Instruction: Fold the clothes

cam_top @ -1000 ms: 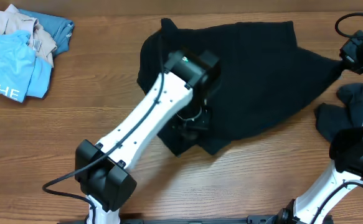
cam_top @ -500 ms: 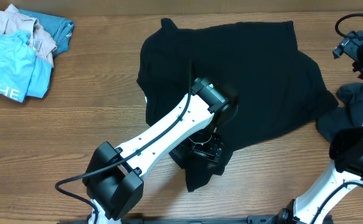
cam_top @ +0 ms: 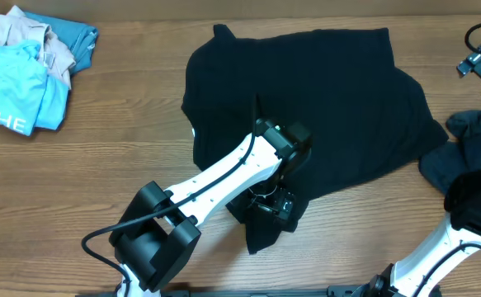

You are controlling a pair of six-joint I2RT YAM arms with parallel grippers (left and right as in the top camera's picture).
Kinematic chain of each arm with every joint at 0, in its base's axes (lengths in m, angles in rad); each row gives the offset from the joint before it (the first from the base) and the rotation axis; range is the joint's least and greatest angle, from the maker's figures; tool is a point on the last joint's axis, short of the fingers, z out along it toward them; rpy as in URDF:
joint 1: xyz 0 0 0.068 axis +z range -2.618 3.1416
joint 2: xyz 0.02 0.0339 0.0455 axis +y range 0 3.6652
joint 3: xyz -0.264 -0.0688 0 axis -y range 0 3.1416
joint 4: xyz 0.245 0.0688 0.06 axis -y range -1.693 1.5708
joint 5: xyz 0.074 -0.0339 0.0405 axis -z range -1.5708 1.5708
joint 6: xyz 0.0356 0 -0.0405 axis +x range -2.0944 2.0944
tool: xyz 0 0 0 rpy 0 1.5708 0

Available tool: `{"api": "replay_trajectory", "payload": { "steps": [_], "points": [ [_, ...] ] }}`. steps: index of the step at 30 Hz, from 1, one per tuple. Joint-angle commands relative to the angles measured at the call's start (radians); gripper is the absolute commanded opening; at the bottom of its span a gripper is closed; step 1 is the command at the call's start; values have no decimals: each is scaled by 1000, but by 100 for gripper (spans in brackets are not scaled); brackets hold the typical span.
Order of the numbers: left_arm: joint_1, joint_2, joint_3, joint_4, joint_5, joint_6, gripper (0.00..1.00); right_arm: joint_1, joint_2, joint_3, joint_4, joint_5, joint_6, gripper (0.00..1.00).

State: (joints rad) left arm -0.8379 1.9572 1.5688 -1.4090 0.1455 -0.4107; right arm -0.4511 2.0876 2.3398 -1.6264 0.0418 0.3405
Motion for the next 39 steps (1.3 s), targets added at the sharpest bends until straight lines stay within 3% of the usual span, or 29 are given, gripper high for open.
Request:
{"api": "replay_trajectory", "payload": {
  "steps": [1, 4, 7, 10, 11, 20, 26, 30, 32, 33, 39],
  "points": [
    [1, -3, -8, 18, 93, 82, 96, -2, 3, -140, 58, 14, 54, 100],
    [0, -3, -28, 9, 159, 119, 92, -3, 3, -282, 130, 13, 81, 100],
    [0, -3, -47, 6, 158, 119, 100, -3, 3, -349, 151, 10, 117, 97],
    [0, -2, -58, 56, 155, 119, 100, -3, 3, -435, 222, 10, 101, 75],
    [0, -2, -58, 65, 155, 119, 100, -3, 3, -472, 258, 4, 101, 72],
    [0, -2, -58, 67, 136, 119, 100, -5, 4, -630, 456, -24, 121, 71],
    [0, -2, -58, 72, 135, 119, 100, -47, 4, -682, 501, -13, 162, 72],
    [2, -2, -58, 76, 135, 119, 100, -70, 4, -717, 526, -25, 163, 64],
    [2, -2, -58, 78, 135, 119, 100, -70, 4, -718, 535, -37, 163, 55],
    [2, -2, -58, 79, 135, 119, 100, -69, 4, -718, 542, -54, 163, 45],
    [2, -2, -58, 78, 135, 119, 100, -65, 4, -786, 626, -89, 185, 44]
  ]
}}
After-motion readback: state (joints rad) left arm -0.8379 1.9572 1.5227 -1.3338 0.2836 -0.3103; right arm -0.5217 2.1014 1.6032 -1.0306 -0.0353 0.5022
